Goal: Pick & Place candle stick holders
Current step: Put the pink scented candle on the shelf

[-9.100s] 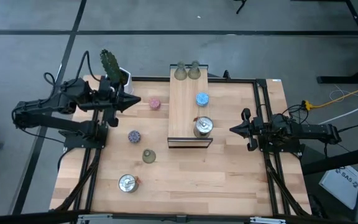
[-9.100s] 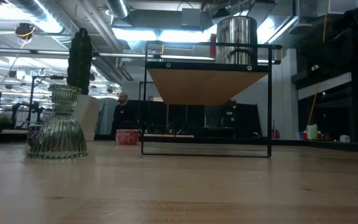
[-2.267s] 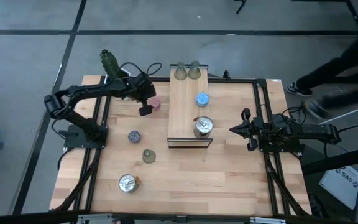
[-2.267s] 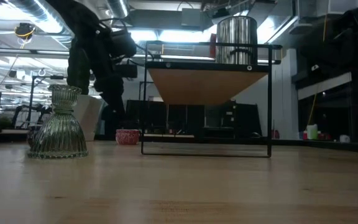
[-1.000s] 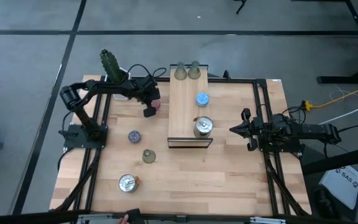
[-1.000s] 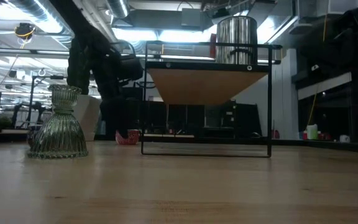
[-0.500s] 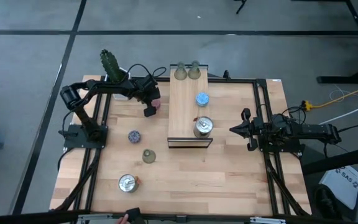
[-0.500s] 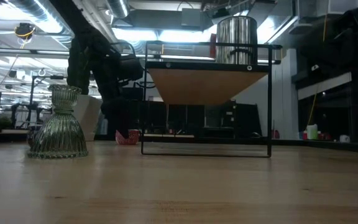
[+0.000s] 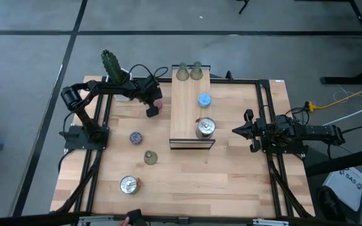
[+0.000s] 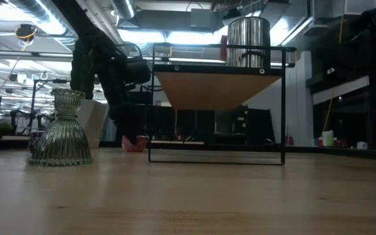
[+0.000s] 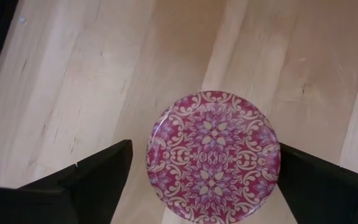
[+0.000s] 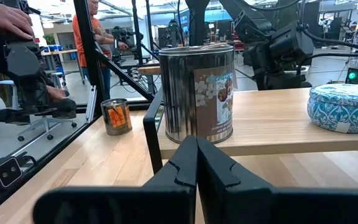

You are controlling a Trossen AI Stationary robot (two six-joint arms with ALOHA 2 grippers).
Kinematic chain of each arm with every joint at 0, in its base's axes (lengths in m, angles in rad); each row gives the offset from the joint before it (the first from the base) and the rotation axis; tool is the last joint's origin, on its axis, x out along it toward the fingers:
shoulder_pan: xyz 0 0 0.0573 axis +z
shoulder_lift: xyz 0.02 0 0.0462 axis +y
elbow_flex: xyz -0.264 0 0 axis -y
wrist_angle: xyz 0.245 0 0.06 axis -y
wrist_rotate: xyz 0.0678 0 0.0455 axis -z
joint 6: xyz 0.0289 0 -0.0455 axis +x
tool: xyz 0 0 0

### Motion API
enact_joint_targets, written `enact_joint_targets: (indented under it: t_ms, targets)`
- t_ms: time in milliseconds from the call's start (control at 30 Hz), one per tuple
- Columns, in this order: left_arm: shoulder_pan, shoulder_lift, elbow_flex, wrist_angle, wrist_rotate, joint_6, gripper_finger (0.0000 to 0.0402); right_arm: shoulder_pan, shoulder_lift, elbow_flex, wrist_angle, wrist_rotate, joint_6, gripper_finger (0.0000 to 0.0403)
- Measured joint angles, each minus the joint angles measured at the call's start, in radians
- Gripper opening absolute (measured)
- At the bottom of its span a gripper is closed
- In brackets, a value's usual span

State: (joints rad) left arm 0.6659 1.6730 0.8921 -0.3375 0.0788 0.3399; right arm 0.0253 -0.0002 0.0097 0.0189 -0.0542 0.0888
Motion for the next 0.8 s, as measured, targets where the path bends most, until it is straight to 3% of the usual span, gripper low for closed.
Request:
enact_joint_targets:
  t_ms: [800]
  targets:
    - [-0.001,-0.001,0.0,0.021,0.008,-0.04,0.0305,0.0,0.0,0.0,0.0,0.0,0.0,0.0005]
